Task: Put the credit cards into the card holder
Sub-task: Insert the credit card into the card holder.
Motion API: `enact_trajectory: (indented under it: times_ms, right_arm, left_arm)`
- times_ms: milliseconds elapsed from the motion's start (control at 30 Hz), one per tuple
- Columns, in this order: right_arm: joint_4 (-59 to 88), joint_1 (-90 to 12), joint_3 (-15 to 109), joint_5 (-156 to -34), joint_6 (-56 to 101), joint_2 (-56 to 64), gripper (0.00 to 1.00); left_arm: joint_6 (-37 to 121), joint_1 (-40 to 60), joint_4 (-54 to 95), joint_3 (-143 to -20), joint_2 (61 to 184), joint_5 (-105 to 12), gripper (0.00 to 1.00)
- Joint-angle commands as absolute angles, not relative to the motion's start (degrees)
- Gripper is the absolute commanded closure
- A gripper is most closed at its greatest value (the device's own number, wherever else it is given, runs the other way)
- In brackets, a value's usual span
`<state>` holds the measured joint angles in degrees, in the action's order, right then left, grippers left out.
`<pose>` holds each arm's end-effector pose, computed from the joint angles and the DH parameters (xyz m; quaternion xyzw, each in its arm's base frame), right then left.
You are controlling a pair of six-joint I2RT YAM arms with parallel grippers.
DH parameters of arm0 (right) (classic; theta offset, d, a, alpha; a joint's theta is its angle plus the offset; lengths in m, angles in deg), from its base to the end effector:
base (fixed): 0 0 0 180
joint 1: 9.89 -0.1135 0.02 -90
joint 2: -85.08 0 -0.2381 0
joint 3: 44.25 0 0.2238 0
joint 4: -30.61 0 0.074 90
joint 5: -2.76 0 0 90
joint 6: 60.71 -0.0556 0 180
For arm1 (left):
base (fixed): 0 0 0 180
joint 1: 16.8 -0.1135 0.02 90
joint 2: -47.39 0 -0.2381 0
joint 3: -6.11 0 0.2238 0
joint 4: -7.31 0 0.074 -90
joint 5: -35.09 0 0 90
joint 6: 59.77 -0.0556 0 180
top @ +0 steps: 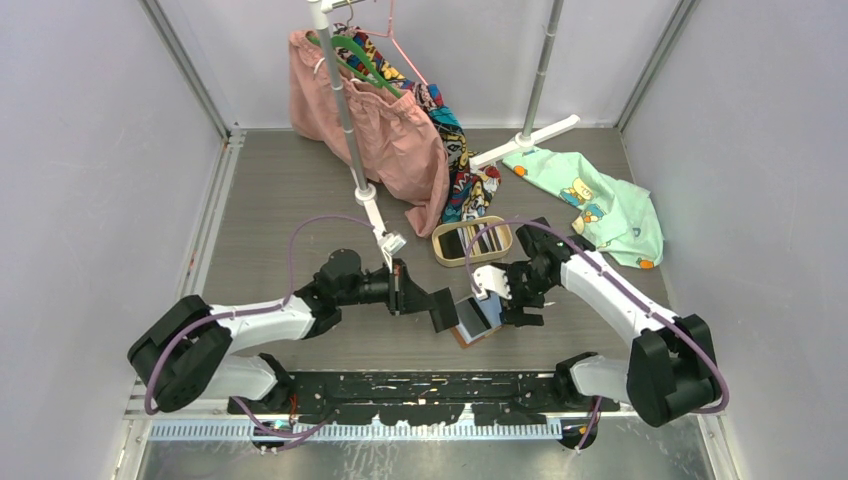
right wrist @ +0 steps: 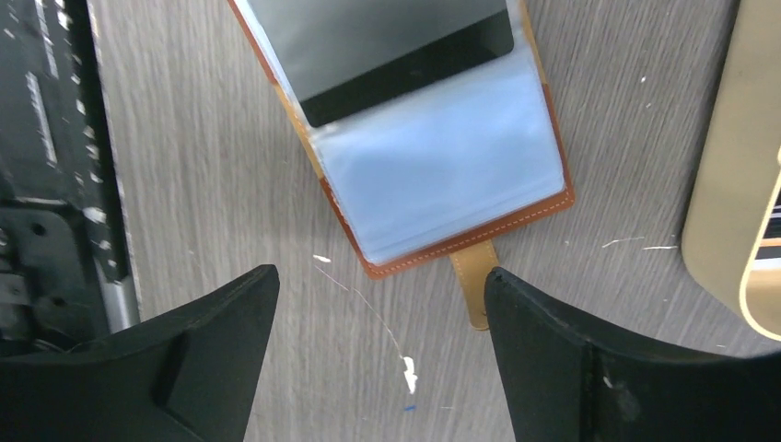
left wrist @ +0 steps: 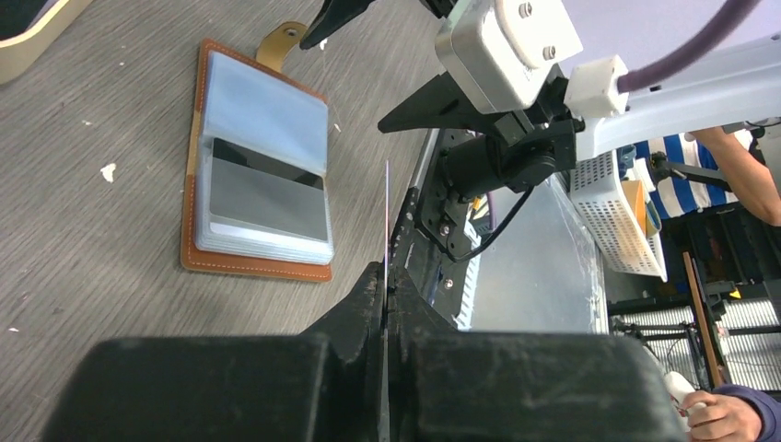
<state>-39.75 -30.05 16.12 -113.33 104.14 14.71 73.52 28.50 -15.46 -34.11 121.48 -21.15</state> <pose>0.1616 0.0854 0.1767 -0.7286 0.6418 0.1622 0.1760 0.1599 -0.2055 0.1946 0.1974 0.7356 -0.5851 0.2786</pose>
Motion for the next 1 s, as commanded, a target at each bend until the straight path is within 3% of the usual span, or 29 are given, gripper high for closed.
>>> enact_trajectory:
  times_ms: [0, 100, 467, 667, 967]
  right_arm:
    - [-37.1, -31.1, 15.2, -107.4, 110.5, 13.5, 0.11]
    - [-35.8, -31.4, 15.1, -105.1, 108.5, 10.4, 0.12]
    - [-31.9, -33.3, 15.2, -101.0, 103.5, 3.9, 0.28]
    - [-32.8, -35.1, 15.6, -103.3, 100.9, 3.2, 0.39]
    - [-34.1, -40.7, 18.4, -109.4, 91.7, 3.6, 0.46]
  left_arm:
    - [75.8, 28.3, -20.8, -33.5, 123.6, -21.5, 1.0]
    - [77.9, 28.3, -24.8, -32.9, 125.9, -21.4, 1.0]
    - [80.6, 28.3, -32.0, -31.3, 130.3, -21.3, 1.0]
    - [84.3, 28.3, -37.2, -30.3, 134.4, -23.2, 1.0]
    - [90.8, 28.3, -49.9, -29.5, 143.5, -24.6, 1.0]
